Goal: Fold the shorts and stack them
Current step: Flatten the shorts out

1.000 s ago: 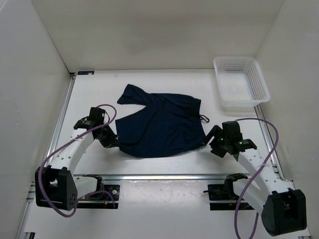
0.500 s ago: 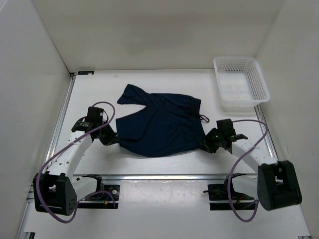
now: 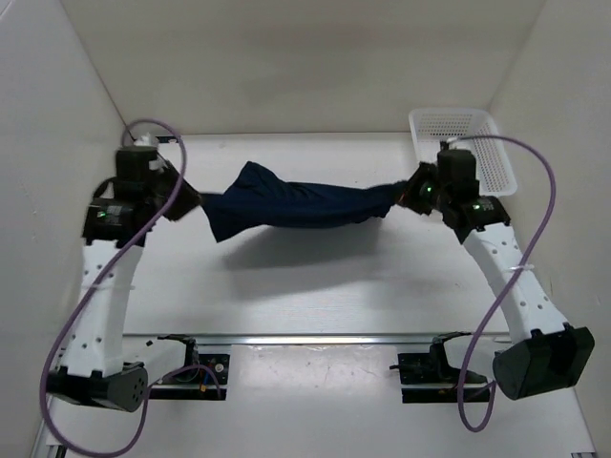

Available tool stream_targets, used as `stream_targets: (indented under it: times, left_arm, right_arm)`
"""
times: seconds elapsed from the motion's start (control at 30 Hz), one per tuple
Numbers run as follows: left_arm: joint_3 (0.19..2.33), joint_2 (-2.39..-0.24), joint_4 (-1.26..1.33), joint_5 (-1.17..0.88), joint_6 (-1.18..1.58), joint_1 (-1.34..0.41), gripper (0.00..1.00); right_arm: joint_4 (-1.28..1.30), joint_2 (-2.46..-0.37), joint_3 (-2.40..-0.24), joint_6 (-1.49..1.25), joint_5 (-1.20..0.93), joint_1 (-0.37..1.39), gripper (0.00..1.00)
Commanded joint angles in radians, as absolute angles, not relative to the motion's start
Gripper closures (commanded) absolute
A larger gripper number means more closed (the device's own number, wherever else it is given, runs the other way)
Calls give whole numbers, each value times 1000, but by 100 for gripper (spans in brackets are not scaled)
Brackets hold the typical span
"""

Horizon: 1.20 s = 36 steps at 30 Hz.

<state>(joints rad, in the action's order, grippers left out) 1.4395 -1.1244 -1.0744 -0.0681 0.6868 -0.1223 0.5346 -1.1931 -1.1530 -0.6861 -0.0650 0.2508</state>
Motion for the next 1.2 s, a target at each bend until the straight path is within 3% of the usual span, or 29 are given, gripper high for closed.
stream_targets:
  times: [0.0, 0.27, 0.63, 0.73, 1.0, 1.17]
  left_arm:
    - [1725, -1083, -1198, 20, 632, -114, 89]
    - [2061, -968, -1245, 64, 601, -114, 89]
    - [2459, -991, -1295, 189, 572, -146, 89]
    - [2439, -1029, -1267, 224, 554, -167, 89]
    - [1953, -1182, -993, 249, 520, -167, 89]
    - [1923, -1507, -890, 146, 497, -58, 87]
  right_arm:
    - [731, -1125, -1333, -497, -89, 259, 100]
    - [905, -990, -1698, -387, -210, 259, 100]
    - [1061, -908, -1980, -365, -242, 259, 100]
    - [1062, -919, -1953, -356, -186, 259, 100]
    - [792, -1051, -1545, -334, -62, 259, 100]
    - [583, -1392, -1443, -334, -22, 250, 100]
